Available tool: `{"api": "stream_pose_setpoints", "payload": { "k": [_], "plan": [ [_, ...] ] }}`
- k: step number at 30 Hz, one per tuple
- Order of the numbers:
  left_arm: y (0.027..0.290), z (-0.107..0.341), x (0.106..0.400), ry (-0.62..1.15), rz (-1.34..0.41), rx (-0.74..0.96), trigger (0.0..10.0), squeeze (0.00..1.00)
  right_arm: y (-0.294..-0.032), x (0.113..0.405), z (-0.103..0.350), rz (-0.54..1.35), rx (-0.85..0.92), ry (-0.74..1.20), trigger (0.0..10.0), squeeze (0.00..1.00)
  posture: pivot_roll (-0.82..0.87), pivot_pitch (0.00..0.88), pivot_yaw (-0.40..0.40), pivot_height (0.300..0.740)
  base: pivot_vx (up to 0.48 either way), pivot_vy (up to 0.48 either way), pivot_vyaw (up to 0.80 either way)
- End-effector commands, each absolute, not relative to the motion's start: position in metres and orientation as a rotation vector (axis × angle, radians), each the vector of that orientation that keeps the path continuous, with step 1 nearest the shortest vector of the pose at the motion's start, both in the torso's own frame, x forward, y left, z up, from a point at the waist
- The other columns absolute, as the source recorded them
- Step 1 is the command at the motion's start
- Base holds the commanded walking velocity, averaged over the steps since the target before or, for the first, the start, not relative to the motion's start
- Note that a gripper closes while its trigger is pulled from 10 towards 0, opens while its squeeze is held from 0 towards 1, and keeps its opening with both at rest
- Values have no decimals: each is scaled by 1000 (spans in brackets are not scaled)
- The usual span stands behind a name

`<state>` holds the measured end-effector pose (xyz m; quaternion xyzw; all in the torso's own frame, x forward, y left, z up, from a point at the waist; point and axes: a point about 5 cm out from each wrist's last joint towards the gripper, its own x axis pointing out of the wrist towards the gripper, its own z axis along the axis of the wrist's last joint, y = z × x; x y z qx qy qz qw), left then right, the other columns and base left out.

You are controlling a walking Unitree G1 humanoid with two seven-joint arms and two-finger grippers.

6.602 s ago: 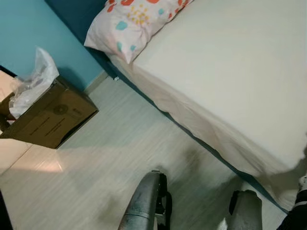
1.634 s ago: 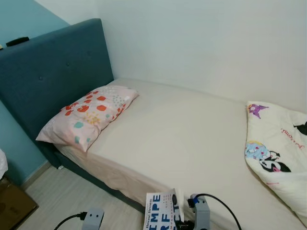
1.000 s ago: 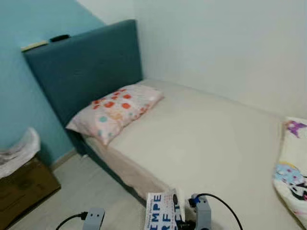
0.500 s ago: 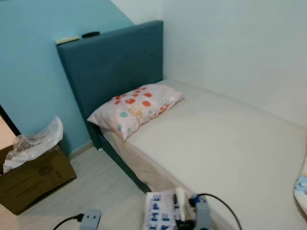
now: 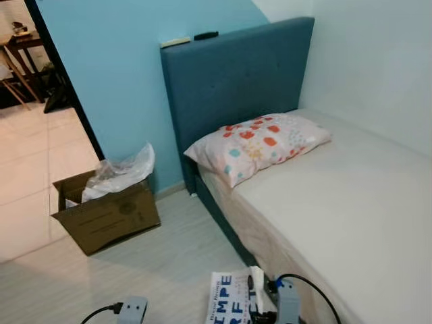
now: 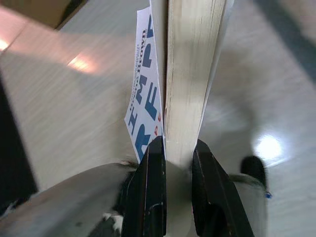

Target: Clean up the room

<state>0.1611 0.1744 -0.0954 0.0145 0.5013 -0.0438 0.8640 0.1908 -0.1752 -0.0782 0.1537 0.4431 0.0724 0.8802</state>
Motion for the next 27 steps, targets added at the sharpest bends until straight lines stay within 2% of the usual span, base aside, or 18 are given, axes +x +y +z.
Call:
{"api": "stream_pose_setpoints", "payload": {
  "k": [1,22,27],
  "plan": [
    [173,-95,163,1047,-103,38,10000,0,-171,196,-76,150,341,898,10000,0,-104,0,26,733,379,0,0],
    [167,-95,164,1045,-117,29,10000,0,-179,196,-76,93,339,895,10000,0,-116,0,9,733,428,0,0],
    [167,-94,166,1038,-99,17,10000,0,-180,195,-76,111,291,908,10000,0,-120,0,-22,733,480,0,0]
  ]
}}
